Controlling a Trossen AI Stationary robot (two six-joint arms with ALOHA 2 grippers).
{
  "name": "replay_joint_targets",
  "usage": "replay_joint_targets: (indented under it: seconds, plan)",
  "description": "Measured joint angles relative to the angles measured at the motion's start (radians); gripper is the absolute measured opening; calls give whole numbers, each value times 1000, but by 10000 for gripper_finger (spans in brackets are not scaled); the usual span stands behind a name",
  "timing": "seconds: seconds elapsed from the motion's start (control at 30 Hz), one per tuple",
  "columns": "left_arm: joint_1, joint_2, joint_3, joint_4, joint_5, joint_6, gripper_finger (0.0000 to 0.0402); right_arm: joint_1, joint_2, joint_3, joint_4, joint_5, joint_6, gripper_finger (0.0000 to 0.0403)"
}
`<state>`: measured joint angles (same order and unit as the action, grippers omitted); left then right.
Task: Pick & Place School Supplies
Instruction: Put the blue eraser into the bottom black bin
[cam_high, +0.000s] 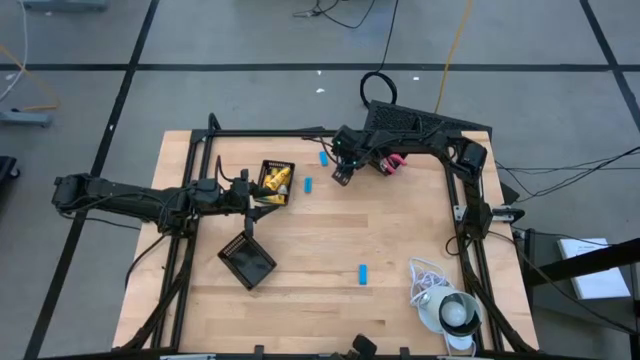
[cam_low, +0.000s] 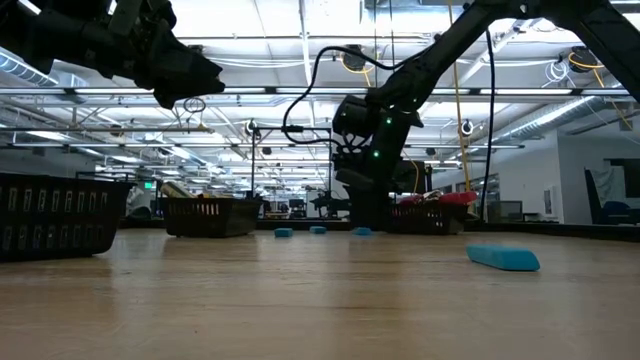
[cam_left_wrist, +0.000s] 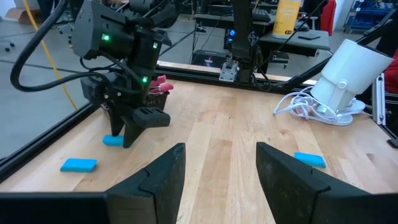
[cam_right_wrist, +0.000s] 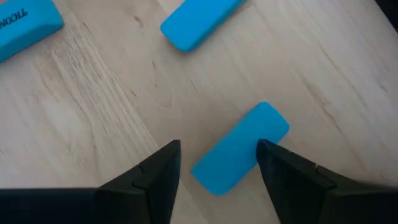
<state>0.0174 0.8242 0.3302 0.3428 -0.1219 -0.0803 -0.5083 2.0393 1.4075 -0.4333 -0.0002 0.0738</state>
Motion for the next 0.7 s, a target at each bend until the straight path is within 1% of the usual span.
replay_joint_targets:
  seconds: [0.1,0.27,0.3,0.33,0.47,0.53,0.7]
  plan:
    - [0,0,0,1,0,0,200,5,1,0,-15,-8,-17,158]
    - [0,0,0,1,0,-1,200,32,4,-1,-16,0,-69,43]
    - [0,0,0,1,0,-1,200,36,4,-2,-16,-3,-83,23]
    - [0,0,0,1,0,-2,200,40,4,-2,-14,-12,-97,12]
    - [0,0,0,2,0,-7,200,69,6,-4,-24,-93,-121,1]
    - [0,0,0,3,0,-7,200,88,-1,-6,-24,-107,-122,0]
    - [-1,0,0,3,0,-7,200,158,-17,-7,-32,-63,-123,0]
